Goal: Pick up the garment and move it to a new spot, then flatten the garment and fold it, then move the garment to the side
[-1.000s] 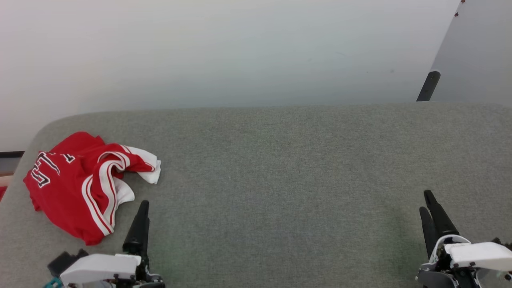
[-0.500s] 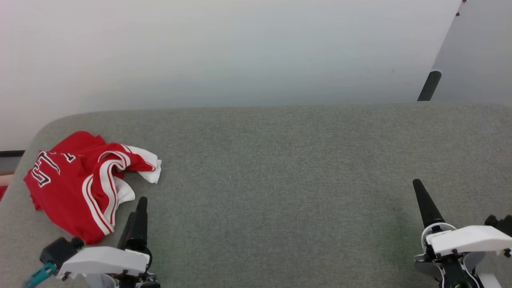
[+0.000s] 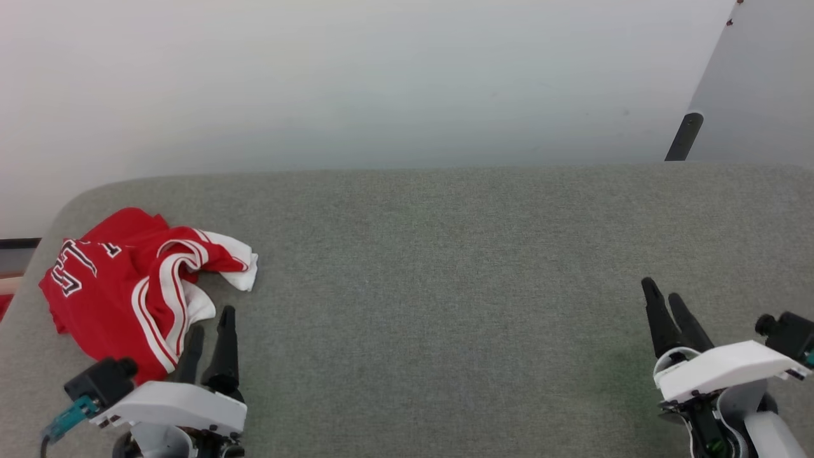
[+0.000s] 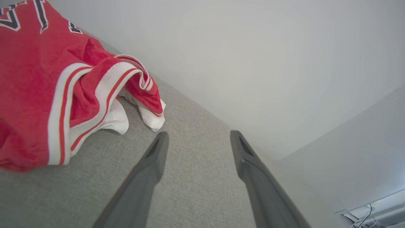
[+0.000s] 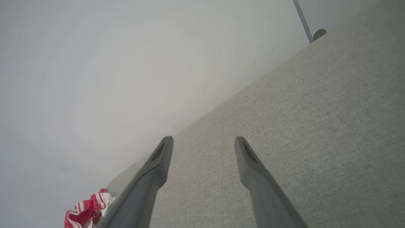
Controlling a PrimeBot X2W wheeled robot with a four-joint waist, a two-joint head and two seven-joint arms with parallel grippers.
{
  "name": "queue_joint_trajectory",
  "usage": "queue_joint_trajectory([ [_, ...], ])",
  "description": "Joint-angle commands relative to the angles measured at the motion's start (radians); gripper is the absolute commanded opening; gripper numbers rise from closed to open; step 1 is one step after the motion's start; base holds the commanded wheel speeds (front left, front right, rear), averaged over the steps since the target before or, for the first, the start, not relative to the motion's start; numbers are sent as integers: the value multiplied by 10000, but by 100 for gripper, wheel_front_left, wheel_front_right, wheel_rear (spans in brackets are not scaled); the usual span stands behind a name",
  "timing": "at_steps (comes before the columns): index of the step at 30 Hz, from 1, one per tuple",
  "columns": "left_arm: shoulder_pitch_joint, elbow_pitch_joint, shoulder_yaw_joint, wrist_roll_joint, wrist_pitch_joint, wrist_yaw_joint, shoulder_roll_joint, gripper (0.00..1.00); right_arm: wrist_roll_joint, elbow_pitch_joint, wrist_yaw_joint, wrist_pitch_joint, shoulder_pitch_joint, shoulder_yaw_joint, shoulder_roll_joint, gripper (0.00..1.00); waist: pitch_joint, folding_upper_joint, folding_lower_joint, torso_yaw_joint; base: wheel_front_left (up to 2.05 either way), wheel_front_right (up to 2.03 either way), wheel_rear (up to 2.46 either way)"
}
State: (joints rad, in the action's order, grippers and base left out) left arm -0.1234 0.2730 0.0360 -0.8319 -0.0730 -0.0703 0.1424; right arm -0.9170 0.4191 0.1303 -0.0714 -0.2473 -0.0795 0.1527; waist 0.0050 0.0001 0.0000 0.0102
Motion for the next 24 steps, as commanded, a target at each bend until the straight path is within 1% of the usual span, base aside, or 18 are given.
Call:
queue_joint_trajectory([
  [1, -262, -149, -44, 479, -122, 34, 124, 100, 627, 39, 3, -140, -430, -104, 120, 100, 0, -1, 0, -3, 0, 0, 0],
  [4, -246, -164, -62, 892, -219, 59, 182, 100, 1229, 205, 3, -234, -541, -145, 138, 100, 0, -1, 0, -11, 0, 0, 0],
  [6, -237, -151, -68, 1022, -255, 69, 201, 100, 1377, 264, 3, -268, -576, -148, 125, 100, 1, -1, 0, -14, 0, 0, 0],
  [7, -250, -116, -67, 1265, -311, 77, 218, 100, 1715, 387, 3, -331, -660, -159, 126, 100, -2, -1, 0, -17, 0, 0, 0],
  [8, -250, -116, -67, 1265, -311, 77, 218, 100, 1715, 387, 3, -331, -660, -159, 126, 100, -2, -1, 0, -17, 0, 0, 0],
  [24, -345, -82, -236, 3181, -772, 76, 443, 100, 4033, 980, 4, -783, -1093, -171, 148, 100, -82, -1, 0, -17, 0, 0, 0],
])
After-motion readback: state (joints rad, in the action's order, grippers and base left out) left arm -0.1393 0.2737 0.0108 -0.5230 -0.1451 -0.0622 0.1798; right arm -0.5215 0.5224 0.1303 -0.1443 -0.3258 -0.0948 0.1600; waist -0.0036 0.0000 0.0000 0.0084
